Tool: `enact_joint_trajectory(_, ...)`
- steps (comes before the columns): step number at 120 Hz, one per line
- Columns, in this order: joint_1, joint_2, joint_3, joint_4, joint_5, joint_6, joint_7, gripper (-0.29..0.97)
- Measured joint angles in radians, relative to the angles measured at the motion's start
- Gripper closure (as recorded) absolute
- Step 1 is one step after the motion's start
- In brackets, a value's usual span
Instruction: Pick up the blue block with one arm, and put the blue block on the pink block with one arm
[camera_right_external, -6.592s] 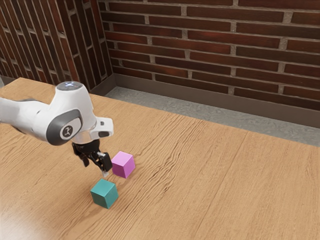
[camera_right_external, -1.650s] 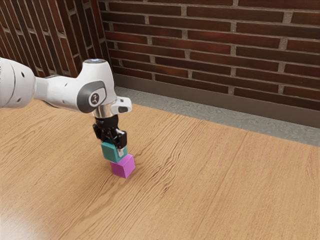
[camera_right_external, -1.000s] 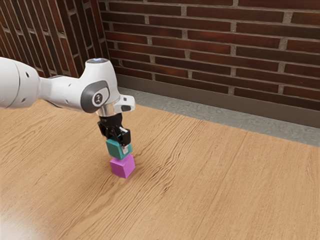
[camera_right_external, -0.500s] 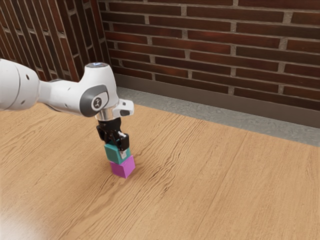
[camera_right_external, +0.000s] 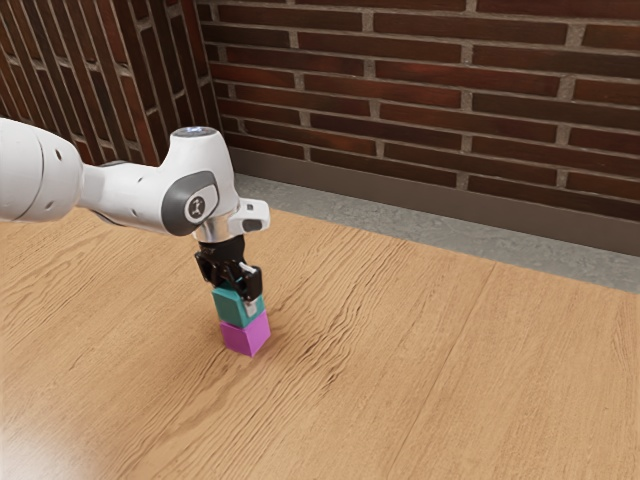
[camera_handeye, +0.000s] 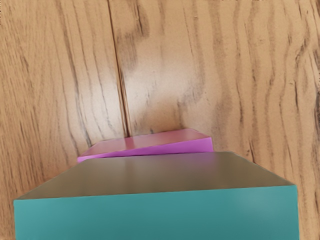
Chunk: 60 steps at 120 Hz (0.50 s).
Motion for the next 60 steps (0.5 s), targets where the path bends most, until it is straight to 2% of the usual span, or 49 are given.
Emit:
enact_joint_trajectory(34, 0.0, 0.011, 0.0, -0.005, 0.0, 0.001, -0.033, 0.29)
enact_joint_trajectory(60, 0.0, 0.014, 0.001, -0.003, -0.007, 0.001, -0.043, 0.12)
